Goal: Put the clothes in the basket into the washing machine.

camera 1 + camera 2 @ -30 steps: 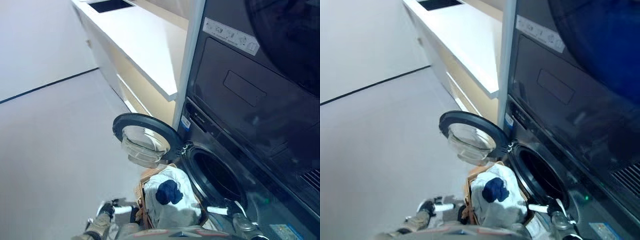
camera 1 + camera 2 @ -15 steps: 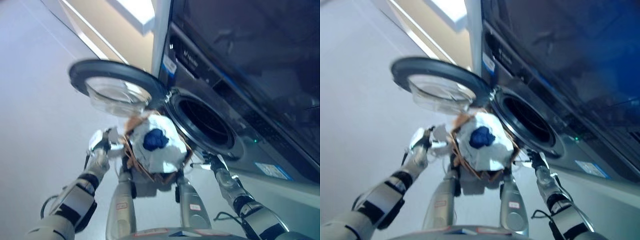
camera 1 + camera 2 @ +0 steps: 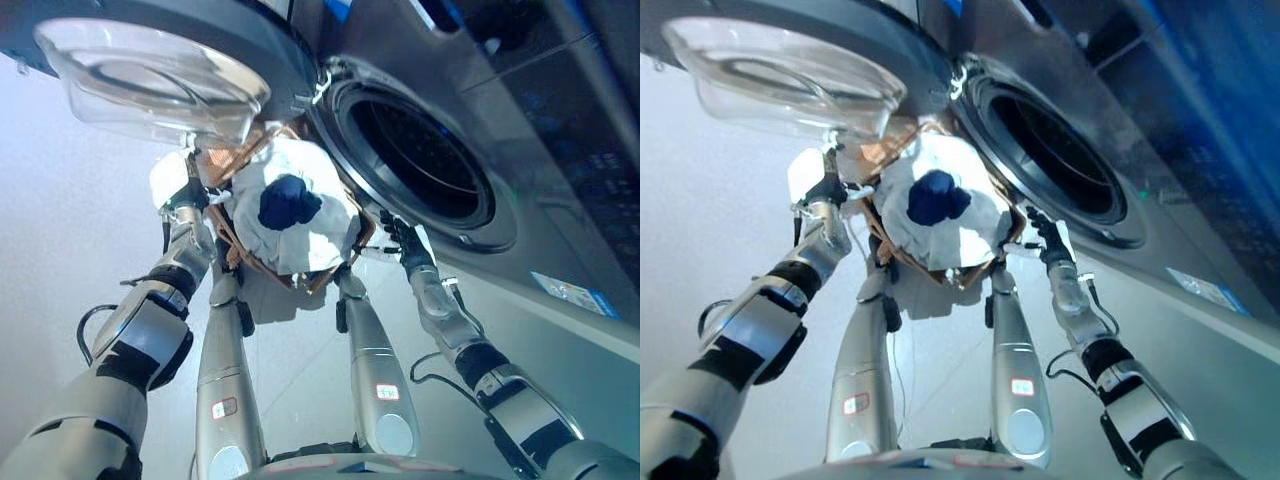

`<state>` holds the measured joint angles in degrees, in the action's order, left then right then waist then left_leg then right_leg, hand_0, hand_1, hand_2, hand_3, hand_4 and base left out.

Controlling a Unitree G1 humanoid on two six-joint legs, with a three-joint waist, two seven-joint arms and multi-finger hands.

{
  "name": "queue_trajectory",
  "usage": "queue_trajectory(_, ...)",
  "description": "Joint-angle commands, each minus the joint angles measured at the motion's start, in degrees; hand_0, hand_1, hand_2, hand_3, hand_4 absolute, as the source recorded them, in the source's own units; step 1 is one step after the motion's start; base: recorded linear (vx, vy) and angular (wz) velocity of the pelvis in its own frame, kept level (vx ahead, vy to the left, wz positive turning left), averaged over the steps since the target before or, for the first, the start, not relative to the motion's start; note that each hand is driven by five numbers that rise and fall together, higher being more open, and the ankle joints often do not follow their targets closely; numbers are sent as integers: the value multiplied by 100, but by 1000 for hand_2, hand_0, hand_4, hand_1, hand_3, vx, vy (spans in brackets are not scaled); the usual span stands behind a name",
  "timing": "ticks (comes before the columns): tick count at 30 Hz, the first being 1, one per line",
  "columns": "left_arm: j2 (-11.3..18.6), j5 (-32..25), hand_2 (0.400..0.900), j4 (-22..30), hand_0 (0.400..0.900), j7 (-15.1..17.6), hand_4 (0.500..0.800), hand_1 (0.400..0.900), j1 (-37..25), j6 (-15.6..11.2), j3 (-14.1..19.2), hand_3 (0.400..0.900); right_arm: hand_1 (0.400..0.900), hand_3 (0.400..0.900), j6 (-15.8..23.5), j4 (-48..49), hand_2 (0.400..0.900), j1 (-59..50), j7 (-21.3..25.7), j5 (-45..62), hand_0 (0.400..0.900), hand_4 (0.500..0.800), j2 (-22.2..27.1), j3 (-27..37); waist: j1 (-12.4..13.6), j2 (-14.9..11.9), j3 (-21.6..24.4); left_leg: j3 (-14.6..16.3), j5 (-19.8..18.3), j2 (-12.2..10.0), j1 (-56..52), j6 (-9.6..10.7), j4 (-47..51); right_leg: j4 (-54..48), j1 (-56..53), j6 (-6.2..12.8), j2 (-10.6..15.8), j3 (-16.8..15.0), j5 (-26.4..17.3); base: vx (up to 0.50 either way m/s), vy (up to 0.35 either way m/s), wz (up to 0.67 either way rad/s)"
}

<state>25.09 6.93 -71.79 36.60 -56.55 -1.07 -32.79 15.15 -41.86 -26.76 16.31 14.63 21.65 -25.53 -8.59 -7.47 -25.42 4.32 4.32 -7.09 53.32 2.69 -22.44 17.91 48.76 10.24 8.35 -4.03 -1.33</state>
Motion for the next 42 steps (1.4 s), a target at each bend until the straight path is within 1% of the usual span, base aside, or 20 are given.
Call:
queue_trajectory(1, 96, 234, 900, -190, 900, 461, 800, 900, -415, -68, 34, 900, 900, 900, 356, 646, 900, 594, 323, 184, 900, 800, 472, 125, -193, -11, 389, -455, 198, -235, 661, 548, -183, -191, 484, 226, 135, -162, -738, -70, -3, -14)
queue_trajectory(5, 25, 220, 900, -109, 900, 474, 800, 900, -594, -88, -7, 900, 900, 900, 400, 853, 900, 742, 392, 103, 900, 800, 520, 198, -291, 67, 462, -476, 153, -188, 1128, 540, -393, 18, 1044, 212, 118, -286, -744, -44, -8, -8)
queue_trajectory(7, -63, 159, 900, -84, 900, 491, 800, 900, -688, -93, -33, 900, 900, 900, 433, 815, 900, 768, 454, 126, 900, 800, 486, 222, -308, 107, 482, -474, 156, -190, 1299, 543, -430, 139, 1293, 198, 104, -326, -735, -36, -30, -5)
queue_trajectory(10, -132, 168, 900, -120, 900, 475, 800, 900, -719, -73, -76, 900, 900, 900, 449, 868, 900, 760, 499, 125, 900, 800, 458, 238, -359, 112, 505, -473, 175, -195, 1493, 543, -460, 214, 1503, 180, 81, -349, -724, -27, -51, -5)
queue_trajectory(15, -205, 214, 900, -119, 900, 490, 800, 900, -766, -29, -133, 900, 900, 900, 537, 1031, 900, 766, 625, 92, 900, 800, 471, 260, -418, 118, 536, -488, 140, -199, 1834, 538, -670, 509, 1936, 128, -34, -416, -674, -30, -53, -6)
queue_trajectory(18, -216, 122, 900, -119, 900, 454, 800, 900, -809, -62, -117, 900, 900, 900, 544, 1038, 900, 778, 633, 95, 900, 800, 454, 240, -454, 122, 555, -471, 139, -199, 1975, 540, -739, 624, 2091, 104, -92, -415, -653, -22, -64, -4)
queue_trajectory(20, -287, 94, 900, -111, 900, 439, 800, 900, -806, -71, -119, 900, 900, 900, 537, 961, 900, 768, 651, 61, 900, 800, 439, 211, -454, 149, 553, -464, 147, -196, 2032, 543, -753, 676, 2179, 85, -113, -418, -646, -19, -55, -3)
queue_trajectory(26, -700, 46, 900, -85, 900, 379, 800, 900, -736, -74, -214, 900, 900, 900, 509, 537, 900, 640, 705, 43, 900, 800, 311, 53, -420, 216, 584, -461, 205, -205, 2037, 543, -671, 673, 2219, 45, -178, -403, -644, -9, -52, 0)
queue_trajectory(31, -1052, 89, 900, -27, 900, 329, 800, 900, -542, -93, -348, 900, 900, 900, 488, 155, 900, 544, 720, 98, 900, 800, 217, -14, -357, 299, 618, -474, 344, -212, 1873, 579, -336, 539, 2127, 9, -186, -379, -653, 5, -37, 4)
queue_trajectory(34, -1111, 152, 900, 9, 900, 338, 800, 900, -474, -87, -409, 900, 900, 900, 518, 67, 900, 481, 726, 112, 900, 800, 178, -79, -324, 319, 611, -477, 424, -228, 1786, 603, -176, 453, 2065, 4, -191, -364, -667, 1, -26, 0)
queue_trajectory(38, -1118, 89, 900, -34, 900, 322, 800, 900, -585, -78, -419, 900, 900, 900, 525, 51, 900, 399, 773, 130, 900, 800, 161, -140, -310, 324, 578, -511, 478, -241, 1778, 632, -105, 452, 2057, -24, -213, -345, -646, -21, -51, 3)
queue_trajectory(42, -1226, 87, 900, -22, 900, 274, 800, 900, -581, -76, -447, 900, 900, 900, 490, -154, 900, 234, 858, 125, 900, 800, 77, -185, -279, 363, 515, -517, 566, -244, 1739, 657, 27, 448, 2055, -30, -229, -318, -668, -14, -46, 3)
